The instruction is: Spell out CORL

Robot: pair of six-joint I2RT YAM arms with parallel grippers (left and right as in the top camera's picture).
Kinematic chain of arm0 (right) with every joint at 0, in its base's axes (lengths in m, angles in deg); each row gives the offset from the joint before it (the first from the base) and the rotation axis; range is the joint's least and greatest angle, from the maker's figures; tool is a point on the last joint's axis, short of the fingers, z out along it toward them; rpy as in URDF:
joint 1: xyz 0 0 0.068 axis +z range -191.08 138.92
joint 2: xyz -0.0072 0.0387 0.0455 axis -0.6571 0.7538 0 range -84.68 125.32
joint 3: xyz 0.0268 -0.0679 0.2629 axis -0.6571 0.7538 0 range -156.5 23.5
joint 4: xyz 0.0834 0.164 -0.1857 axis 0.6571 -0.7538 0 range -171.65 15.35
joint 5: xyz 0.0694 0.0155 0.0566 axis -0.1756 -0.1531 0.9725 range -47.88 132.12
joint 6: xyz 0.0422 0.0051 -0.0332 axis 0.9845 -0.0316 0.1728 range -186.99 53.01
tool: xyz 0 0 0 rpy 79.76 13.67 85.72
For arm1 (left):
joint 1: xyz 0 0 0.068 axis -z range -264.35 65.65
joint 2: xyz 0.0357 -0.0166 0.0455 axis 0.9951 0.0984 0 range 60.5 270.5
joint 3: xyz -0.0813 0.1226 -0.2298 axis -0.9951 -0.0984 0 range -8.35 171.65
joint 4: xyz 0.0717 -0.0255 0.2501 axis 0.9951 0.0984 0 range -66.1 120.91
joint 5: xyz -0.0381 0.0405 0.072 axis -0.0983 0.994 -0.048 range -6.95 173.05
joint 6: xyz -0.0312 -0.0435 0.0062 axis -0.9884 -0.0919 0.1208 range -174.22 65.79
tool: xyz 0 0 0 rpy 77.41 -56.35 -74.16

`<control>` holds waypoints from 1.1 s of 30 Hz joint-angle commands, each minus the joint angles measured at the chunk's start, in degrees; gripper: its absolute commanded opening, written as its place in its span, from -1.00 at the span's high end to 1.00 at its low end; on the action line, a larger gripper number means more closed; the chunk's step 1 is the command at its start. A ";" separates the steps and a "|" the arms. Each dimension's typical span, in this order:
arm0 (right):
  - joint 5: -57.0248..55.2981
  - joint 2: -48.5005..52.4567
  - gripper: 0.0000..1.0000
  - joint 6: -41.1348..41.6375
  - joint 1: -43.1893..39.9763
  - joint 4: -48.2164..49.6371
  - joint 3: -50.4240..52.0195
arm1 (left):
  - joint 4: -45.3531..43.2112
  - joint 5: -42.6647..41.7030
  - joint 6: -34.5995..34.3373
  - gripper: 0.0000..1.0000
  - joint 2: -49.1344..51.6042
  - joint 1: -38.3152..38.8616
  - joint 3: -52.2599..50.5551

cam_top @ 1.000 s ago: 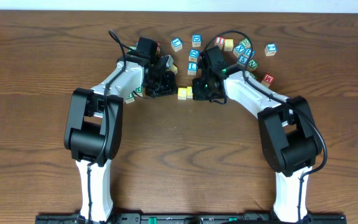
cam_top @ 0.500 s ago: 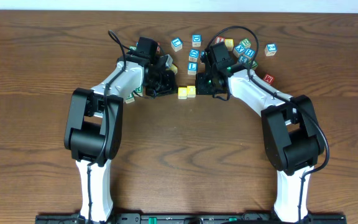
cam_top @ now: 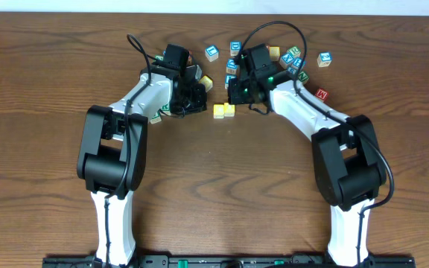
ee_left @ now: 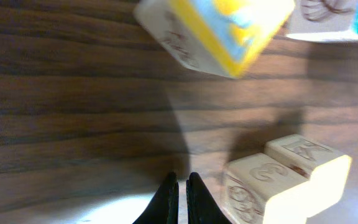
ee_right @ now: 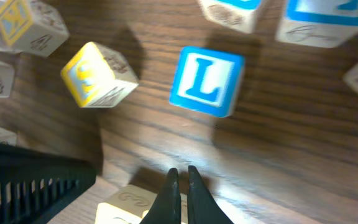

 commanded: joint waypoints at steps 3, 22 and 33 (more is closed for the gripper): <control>-1.70 0.63 0.98 1.31 1.33 0.09 -0.81 | 0.17 5.35 -0.63 0.85 1.14 -0.13 -0.22; -2.99 0.66 0.99 1.27 2.86 -1.42 -0.57 | 1.64 5.33 -0.61 0.85 1.14 -0.13 -0.22; -3.21 0.66 0.98 1.25 3.37 -1.49 -0.44 | 1.62 5.35 -0.61 0.85 1.14 -0.13 -0.22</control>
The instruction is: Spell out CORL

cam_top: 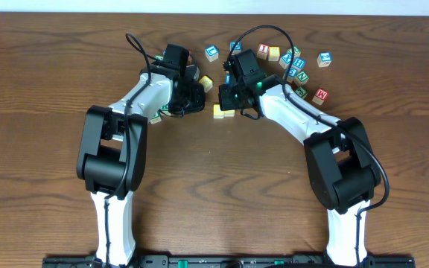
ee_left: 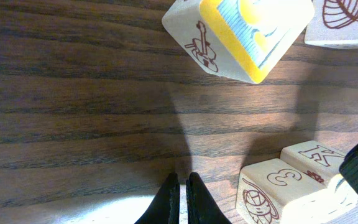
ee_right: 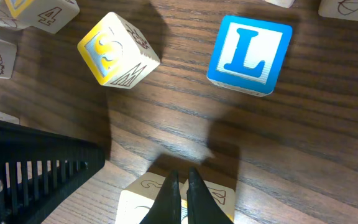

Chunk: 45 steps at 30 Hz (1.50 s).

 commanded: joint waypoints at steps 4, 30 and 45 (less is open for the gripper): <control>-2.64 0.66 0.98 0.42 0.28 0.02 -0.35 | 1.14 2.86 -0.48 0.86 1.16 -0.13 -0.24; -3.43 2.01 0.98 0.42 0.94 0.11 -0.33 | 1.14 2.89 -0.46 0.85 1.16 -0.13 -0.24; -3.39 2.01 0.98 0.42 1.03 -0.46 -0.33 | 1.14 2.91 -0.26 0.85 1.16 -0.13 -0.24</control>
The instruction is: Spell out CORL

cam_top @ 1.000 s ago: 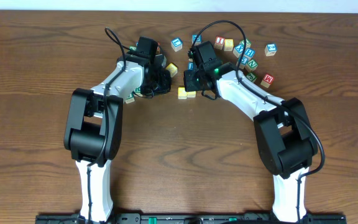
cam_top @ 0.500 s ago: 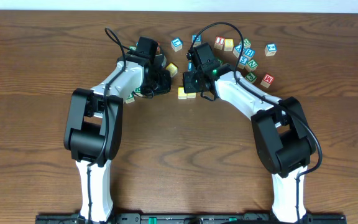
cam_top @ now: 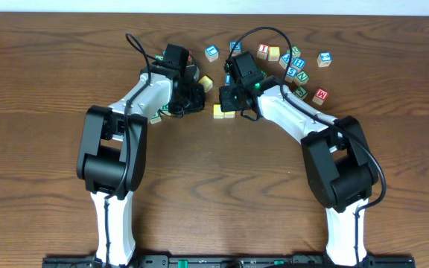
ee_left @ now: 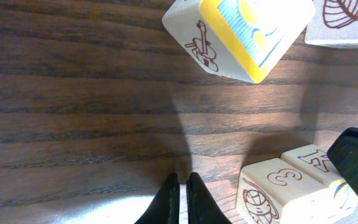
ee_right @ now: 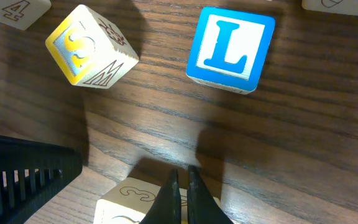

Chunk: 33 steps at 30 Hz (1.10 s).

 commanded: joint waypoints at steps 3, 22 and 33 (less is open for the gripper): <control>0.48 1.03 0.98 0.35 0.61 -0.11 -0.33 | 1.07 2.89 -0.26 0.85 1.16 -0.13 -0.24; 1.49 1.03 0.98 0.20 0.61 -0.24 -0.33 | 1.07 3.19 0.15 0.85 1.16 -0.13 -0.24; 1.49 0.92 0.98 0.22 0.15 1.36 -0.50 | 1.07 3.17 0.15 0.85 1.16 -0.13 -0.24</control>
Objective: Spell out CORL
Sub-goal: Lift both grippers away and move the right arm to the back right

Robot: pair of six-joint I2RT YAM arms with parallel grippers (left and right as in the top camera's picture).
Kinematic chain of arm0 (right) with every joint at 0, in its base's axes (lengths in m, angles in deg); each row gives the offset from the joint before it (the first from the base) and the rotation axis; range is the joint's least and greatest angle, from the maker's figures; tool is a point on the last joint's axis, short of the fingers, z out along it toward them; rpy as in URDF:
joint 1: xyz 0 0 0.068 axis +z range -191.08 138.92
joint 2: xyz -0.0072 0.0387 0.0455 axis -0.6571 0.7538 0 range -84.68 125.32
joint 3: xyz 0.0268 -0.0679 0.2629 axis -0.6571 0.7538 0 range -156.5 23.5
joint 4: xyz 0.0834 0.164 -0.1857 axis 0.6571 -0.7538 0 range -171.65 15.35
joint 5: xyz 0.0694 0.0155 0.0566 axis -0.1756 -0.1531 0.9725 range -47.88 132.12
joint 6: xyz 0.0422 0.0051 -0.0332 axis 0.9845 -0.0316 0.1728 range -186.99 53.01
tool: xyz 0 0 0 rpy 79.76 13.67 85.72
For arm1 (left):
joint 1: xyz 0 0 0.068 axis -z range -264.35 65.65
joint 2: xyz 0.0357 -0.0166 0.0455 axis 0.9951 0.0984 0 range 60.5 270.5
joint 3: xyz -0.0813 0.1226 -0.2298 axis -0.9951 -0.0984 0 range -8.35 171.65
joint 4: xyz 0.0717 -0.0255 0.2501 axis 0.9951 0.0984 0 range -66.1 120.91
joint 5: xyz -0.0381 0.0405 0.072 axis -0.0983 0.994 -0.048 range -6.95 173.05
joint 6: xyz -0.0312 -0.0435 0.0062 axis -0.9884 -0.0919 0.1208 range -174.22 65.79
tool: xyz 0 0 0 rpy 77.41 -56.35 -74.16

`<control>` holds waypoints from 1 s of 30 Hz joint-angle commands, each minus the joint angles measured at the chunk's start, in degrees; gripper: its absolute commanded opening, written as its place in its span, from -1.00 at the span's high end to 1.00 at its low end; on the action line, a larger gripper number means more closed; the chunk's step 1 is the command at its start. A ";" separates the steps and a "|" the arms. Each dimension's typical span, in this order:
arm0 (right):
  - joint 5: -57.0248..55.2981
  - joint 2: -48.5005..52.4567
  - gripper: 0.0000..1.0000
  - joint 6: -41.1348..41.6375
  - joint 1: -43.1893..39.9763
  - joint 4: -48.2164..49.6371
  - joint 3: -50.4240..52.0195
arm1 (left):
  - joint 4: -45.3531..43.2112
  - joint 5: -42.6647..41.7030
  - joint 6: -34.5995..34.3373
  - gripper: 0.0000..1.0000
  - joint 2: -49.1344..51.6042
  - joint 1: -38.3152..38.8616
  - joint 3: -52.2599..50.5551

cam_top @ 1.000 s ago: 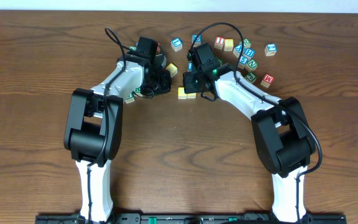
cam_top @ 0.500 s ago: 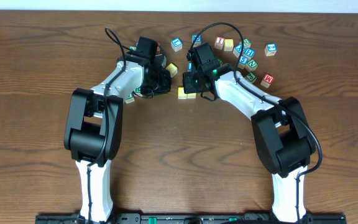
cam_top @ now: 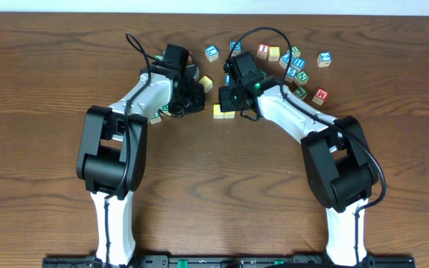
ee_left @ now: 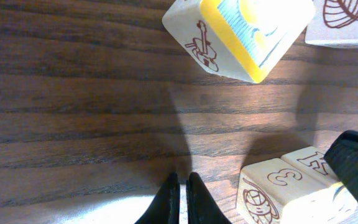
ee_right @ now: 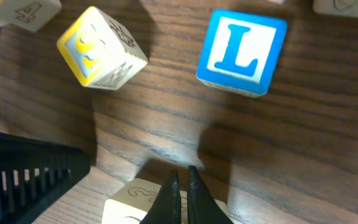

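Two pale yellow-topped blocks (cam_top: 224, 112) lie side by side at mid-table; the left wrist view shows their sides with a 3 and a K (ee_left: 278, 186). My right gripper (ee_right: 182, 175) is shut, its tips just over the block marked 3 (ee_right: 135, 202). A blue L block (ee_right: 242, 52) lies beyond it, also seen in the overhead view (cam_top: 211, 52). A yellow S block (ee_right: 101, 48) sits to the left. My left gripper (ee_left: 180, 180) is shut and holds nothing, low over bare wood left of the pair.
Several more letter blocks are scattered at the back right (cam_top: 296, 63). The yellow S block (ee_left: 247, 31) lies just ahead of my left gripper, and the right gripper's black body enters at the right. More blocks sit by the left arm (cam_top: 156, 117).
My right gripper has shifted slightly, so the L and S blocks sit a little further right in its view. The left gripper and the yellow pair have not moved.
At first my right gripper was shut just right of the yellow pair, by the block pile. Then it stood further left over the pair, its tips above the block marked 3, and has stayed there. My left gripper has stayed shut beside the pair throughout.
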 commanded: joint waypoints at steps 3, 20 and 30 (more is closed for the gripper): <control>0.37 -0.68 0.84 0.87 -0.81 1.29 -0.72 | 0.83 4.02 0.48 0.85 1.07 -0.15 -0.15; 6.14 -6.86 0.96 1.07 -7.32 -11.45 -0.68 | 7.87 4.22 6.60 0.85 -20.04 -4.42 2.62; 5.95 -7.10 0.94 0.15 -6.67 -13.27 -1.22 | 13.31 4.20 6.36 0.85 -30.05 -9.68 2.69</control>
